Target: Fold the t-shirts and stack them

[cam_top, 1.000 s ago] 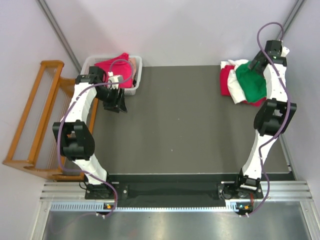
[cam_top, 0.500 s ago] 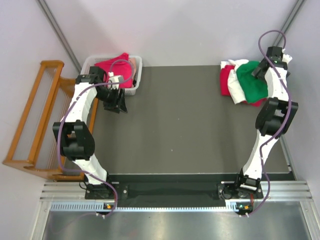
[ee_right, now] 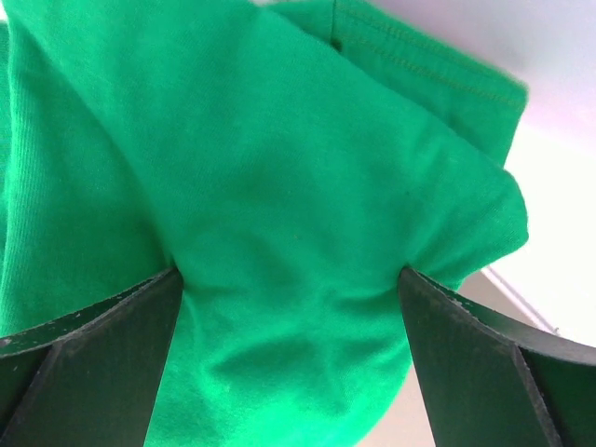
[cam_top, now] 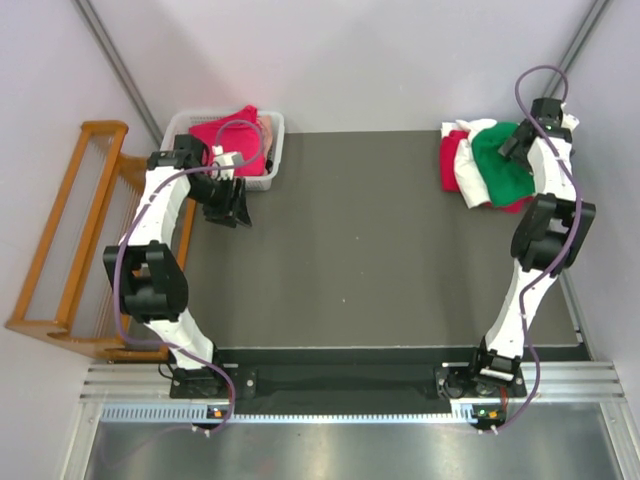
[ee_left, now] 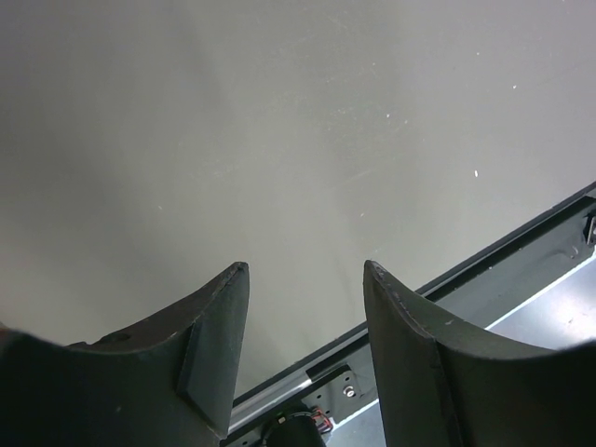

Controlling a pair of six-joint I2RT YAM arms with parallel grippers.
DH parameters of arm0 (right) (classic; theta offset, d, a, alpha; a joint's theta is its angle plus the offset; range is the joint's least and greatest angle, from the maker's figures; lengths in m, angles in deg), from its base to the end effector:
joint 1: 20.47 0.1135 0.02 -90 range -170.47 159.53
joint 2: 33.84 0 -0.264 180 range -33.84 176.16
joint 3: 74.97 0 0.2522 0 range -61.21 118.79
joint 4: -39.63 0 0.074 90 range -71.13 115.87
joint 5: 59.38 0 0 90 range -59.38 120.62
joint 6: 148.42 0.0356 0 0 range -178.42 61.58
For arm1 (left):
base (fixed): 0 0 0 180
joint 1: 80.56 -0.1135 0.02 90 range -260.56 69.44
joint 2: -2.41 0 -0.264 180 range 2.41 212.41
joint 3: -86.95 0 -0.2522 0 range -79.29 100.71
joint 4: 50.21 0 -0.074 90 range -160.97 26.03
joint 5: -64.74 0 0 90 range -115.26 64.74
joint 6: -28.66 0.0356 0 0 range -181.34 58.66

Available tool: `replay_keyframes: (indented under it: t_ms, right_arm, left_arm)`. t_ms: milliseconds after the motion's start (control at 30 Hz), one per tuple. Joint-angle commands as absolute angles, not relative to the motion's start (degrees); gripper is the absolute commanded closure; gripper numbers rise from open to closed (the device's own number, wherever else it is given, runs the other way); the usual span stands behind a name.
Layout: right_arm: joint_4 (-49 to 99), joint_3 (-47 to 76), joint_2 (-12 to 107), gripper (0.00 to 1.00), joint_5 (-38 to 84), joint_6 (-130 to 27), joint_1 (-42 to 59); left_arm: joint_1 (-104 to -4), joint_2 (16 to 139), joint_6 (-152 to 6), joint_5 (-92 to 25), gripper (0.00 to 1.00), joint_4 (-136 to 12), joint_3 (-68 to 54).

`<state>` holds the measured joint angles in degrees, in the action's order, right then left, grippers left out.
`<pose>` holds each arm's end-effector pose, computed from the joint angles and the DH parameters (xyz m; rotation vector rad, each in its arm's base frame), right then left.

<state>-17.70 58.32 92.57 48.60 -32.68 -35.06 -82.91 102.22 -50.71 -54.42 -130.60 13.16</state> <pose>0.4770 -0.1355 0.2730 0.9599 2.2161 -0.2954 0.3450 -0.0032 0.3007 0.2972 2.7206 -0.6633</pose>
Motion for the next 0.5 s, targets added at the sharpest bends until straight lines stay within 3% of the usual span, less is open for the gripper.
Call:
replay_keyframes:
  t_ms: [0,233,467]
  right_arm:
    - [-11.44,50.61,83.34,0.01,45.38,-32.05,-31.04]
    - [8.61,41.03,67.69,0.00,46.54,-38.64,-27.33]
    - [9.17,44.70,71.36,0.00,48.55,-42.59,-26.36]
  left_arm:
    - [-83.46,98.39,-50.35,-57.16,0.43,-129.72,12.38]
    - [-84.60,97.59,-50.35,-58.12,0.43,-126.64,10.89]
    - [-88.64,97.33,-47.28,-60.41,0.43,-124.71,5.53]
